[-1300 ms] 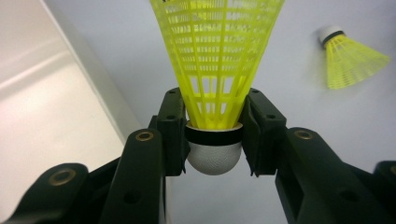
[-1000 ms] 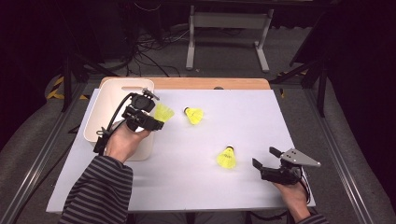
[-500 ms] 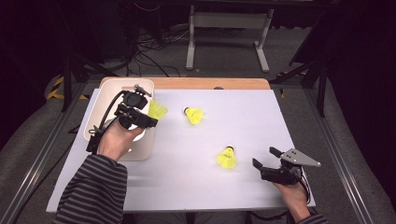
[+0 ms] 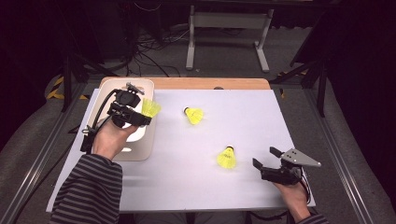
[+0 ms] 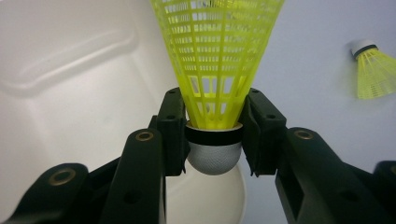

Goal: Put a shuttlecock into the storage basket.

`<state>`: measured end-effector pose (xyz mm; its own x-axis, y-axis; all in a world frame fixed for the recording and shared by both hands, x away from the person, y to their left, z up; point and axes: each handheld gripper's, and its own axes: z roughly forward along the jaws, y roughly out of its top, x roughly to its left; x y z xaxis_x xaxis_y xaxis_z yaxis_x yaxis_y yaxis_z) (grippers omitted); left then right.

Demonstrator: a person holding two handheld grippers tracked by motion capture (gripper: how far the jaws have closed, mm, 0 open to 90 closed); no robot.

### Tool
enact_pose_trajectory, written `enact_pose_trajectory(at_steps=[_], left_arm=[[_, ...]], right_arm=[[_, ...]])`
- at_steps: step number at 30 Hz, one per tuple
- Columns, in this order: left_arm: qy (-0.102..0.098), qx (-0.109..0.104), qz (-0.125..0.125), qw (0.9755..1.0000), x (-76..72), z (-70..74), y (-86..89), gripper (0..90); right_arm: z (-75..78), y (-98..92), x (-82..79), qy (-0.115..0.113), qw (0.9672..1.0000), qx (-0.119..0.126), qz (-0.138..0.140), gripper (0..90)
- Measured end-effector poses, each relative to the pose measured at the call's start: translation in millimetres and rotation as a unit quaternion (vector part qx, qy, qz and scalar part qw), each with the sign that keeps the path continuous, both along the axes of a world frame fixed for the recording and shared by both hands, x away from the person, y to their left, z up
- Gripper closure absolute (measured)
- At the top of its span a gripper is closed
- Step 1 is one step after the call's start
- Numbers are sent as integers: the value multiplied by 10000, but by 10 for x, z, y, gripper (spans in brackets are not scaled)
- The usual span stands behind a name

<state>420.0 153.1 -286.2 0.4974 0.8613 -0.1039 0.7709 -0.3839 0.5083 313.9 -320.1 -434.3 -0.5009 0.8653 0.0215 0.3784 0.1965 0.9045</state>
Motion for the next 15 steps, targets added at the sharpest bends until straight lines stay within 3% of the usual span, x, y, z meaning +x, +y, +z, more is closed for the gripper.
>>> enact_pose_trajectory(at_steps=[15], left_arm=[[-4,-66,304,9995,24,-32,196,645]], right_arm=[[0,2,1,10,10000,-10,7,162]])
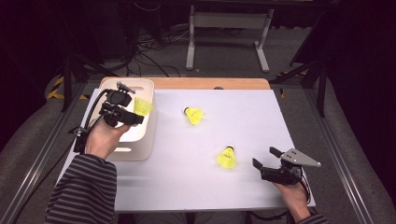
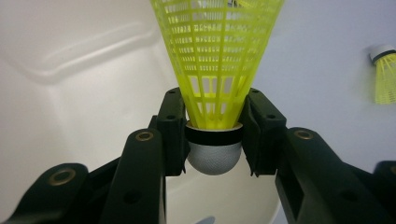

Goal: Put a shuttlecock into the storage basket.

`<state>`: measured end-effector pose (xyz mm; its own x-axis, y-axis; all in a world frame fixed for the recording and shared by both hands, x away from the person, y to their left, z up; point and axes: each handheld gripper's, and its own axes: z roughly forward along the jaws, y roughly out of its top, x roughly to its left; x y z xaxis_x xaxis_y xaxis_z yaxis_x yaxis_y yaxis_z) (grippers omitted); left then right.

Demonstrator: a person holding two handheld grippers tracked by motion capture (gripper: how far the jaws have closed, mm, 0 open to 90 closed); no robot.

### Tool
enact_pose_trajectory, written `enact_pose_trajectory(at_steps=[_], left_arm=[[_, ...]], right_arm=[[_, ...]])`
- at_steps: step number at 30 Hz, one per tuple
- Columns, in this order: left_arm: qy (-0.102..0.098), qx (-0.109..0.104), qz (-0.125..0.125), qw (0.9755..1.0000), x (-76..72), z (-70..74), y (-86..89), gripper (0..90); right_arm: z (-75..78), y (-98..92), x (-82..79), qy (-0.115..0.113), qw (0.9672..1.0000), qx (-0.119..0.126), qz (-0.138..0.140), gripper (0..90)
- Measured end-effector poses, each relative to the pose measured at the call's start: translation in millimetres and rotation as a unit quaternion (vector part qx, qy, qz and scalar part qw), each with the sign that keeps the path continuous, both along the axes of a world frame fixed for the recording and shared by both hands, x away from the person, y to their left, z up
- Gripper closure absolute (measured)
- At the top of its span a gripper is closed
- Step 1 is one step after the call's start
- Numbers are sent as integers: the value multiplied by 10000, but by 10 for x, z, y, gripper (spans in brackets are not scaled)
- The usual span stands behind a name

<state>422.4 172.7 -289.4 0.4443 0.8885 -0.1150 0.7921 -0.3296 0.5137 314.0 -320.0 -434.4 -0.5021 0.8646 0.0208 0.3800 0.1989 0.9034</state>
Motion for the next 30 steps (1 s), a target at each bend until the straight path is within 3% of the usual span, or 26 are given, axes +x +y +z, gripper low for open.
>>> enact_pose_trajectory(at_steps=[19,30], left_arm=[[70,82,350,9993,56,-111,335,644],[100,63,530,9985,177,-165,423,643]], right_arm=[[-2,0,3,1,10000,7,-22,162],[0,-5,7,-10,10000,38,-21,162]])
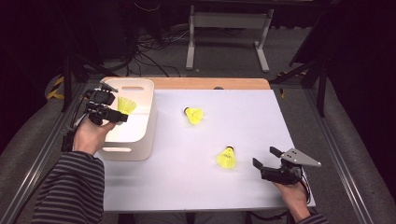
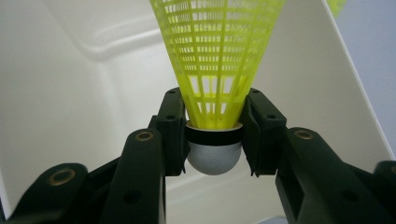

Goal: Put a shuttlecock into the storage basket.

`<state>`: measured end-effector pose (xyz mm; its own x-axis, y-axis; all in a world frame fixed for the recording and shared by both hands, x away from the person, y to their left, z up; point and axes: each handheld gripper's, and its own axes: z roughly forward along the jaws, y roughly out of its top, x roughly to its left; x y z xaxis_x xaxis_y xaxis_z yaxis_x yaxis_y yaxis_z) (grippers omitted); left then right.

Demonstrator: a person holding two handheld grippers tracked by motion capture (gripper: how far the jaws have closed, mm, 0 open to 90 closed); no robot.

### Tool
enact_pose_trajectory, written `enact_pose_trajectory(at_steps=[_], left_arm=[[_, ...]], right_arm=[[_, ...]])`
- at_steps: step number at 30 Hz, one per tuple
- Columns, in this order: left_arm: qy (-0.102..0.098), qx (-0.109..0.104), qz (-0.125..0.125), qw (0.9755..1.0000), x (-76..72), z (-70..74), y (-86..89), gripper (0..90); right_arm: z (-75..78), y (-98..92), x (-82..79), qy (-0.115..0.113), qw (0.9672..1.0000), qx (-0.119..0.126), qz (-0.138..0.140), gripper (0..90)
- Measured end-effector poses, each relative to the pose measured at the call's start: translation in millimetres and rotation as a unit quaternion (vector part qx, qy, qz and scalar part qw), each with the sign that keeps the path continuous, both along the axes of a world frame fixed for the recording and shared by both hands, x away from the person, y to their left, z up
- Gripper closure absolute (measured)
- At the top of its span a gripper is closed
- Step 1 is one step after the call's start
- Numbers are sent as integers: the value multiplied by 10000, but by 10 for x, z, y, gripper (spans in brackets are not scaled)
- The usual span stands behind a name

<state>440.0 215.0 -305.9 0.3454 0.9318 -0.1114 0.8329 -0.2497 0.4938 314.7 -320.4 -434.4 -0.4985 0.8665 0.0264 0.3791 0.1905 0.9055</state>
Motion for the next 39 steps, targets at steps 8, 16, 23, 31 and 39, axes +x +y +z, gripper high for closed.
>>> enact_pose_trajectory(at_steps=[8,16,23,31,39], left_arm=[[15,21,63,10000,79,-33,12,643],[50,32,71,10000,169,-75,8,642],[111,86,27,9999,267,-122,-18,640],[235,37,105,9997,401,-204,-34,637],[295,38,111,9995,493,-257,-58,635]], right_arm=[[-1,3,13,-12,10000,-21,-3,162],[2,10,18,-31,10000,-21,-13,162],[-2,17,22,-26,10000,-21,10,162],[-4,18,25,2,10000,-25,27,162],[-8,25,27,-1,10000,-36,40,162]])
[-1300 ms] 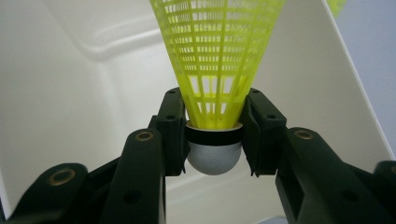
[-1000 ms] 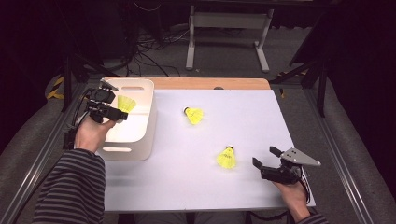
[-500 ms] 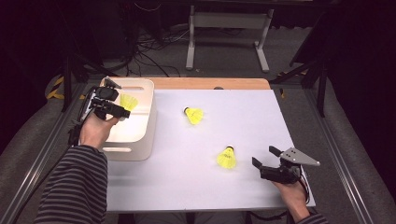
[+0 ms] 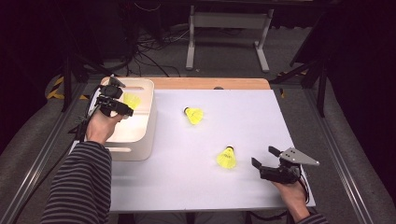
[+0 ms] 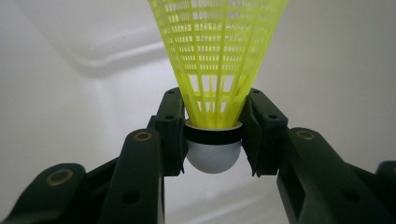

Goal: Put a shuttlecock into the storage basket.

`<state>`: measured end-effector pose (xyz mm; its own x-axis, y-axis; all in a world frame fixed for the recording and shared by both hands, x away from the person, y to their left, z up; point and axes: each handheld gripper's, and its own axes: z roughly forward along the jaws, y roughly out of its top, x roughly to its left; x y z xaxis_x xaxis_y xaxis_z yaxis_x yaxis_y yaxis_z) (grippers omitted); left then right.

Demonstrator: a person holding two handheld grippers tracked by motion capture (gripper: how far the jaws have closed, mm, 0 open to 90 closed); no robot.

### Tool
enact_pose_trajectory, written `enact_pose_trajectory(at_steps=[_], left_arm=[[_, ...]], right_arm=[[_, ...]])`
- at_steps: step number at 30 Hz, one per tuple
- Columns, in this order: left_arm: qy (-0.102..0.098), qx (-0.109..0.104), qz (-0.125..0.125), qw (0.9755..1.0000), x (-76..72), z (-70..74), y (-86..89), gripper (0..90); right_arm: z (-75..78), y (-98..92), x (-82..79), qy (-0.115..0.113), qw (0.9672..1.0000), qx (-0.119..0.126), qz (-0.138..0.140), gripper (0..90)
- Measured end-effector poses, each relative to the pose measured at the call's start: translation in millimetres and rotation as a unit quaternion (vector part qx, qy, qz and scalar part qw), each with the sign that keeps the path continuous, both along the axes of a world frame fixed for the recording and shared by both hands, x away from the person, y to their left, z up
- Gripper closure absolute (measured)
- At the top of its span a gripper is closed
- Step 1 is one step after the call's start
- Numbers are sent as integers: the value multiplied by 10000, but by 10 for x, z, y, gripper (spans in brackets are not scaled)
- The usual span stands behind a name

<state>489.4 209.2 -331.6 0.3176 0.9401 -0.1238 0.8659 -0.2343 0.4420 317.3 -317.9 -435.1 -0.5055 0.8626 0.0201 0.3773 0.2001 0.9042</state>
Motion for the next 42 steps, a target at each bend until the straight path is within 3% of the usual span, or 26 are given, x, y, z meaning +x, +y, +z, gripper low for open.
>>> enact_pose_trajectory(at_steps=[36,42], left_arm=[[298,72,-4,9995,166,-191,-119,615],[317,90,36,9994,174,-205,-119,497]], right_arm=[[6,-2,-7,-15,10000,5,26,164],[7,-5,-9,-13,10000,16,15,163]])
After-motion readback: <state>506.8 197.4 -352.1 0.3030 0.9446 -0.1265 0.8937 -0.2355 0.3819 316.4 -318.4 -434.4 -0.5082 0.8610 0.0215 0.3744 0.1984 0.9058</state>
